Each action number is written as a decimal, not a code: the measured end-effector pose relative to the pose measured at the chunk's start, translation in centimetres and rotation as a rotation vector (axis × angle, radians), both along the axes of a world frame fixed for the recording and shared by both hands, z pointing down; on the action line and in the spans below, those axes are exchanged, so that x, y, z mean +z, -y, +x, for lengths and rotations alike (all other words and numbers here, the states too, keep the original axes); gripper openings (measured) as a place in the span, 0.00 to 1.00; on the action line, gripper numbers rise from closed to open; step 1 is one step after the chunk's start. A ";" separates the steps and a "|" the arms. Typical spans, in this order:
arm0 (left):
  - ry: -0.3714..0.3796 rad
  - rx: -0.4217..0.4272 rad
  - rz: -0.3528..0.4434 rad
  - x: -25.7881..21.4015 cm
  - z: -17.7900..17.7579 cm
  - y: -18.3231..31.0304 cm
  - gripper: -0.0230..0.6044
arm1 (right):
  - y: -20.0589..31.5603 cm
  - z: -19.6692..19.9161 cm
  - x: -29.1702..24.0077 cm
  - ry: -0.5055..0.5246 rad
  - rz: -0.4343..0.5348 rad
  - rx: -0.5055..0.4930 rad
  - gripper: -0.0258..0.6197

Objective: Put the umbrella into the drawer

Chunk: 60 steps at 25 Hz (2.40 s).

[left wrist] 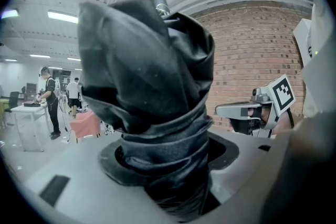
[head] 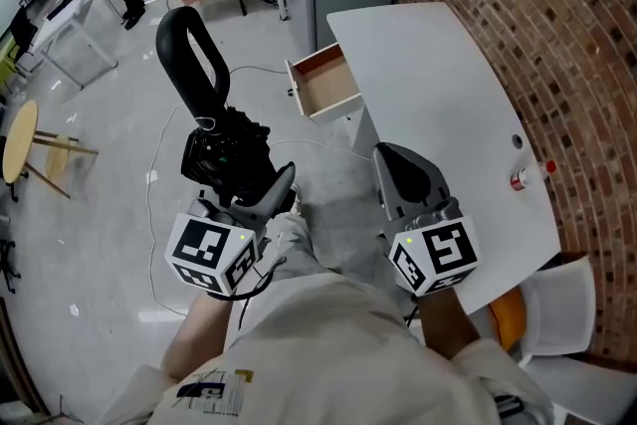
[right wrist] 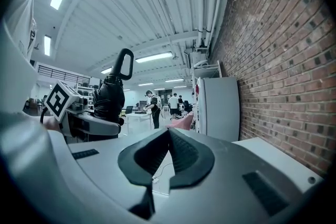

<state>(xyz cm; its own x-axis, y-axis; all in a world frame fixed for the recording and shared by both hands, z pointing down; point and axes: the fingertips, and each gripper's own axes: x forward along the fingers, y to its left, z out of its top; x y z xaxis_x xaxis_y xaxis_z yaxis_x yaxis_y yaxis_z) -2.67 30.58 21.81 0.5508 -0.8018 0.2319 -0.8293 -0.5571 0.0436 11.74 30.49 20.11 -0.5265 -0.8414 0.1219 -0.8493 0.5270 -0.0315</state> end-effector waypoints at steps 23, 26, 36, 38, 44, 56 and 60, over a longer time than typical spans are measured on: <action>0.000 0.074 -0.144 4.4 -2.8 21.4 0.51 | 21.1 -4.2 4.1 -0.028 -0.114 0.044 0.05; -0.001 0.086 -0.173 5.1 -3.8 25.4 0.51 | 25.3 -5.3 4.7 -0.036 -0.133 0.047 0.05; -0.032 0.156 -0.226 7.8 -5.6 38.7 0.51 | 37.5 -7.9 7.8 -0.064 -0.204 0.125 0.05; -0.049 0.171 -0.243 8.8 -5.4 40.9 0.51 | 39.5 -8.1 8.6 -0.062 -0.211 0.143 0.05; -0.080 0.193 -0.263 11.7 -4.4 45.7 0.51 | 43.6 -8.2 11.2 -0.050 -0.224 0.192 0.05; -0.091 0.160 -0.382 21.0 -0.9 53.2 0.51 | 50.5 -6.7 19.1 -0.032 -0.286 0.209 0.05; -0.102 0.161 -0.439 25.5 0.8 54.7 0.51 | 52.3 -6.5 23.1 -0.044 -0.319 0.211 0.05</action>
<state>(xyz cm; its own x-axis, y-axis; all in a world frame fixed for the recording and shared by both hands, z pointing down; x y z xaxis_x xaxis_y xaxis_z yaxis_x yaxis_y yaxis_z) -1.87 -24.10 47.32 0.6975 -0.5429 0.4676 -0.7132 -0.5889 0.3801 5.27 -21.78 43.21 -0.3340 -0.8470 0.4136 -0.9423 0.3096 -0.1271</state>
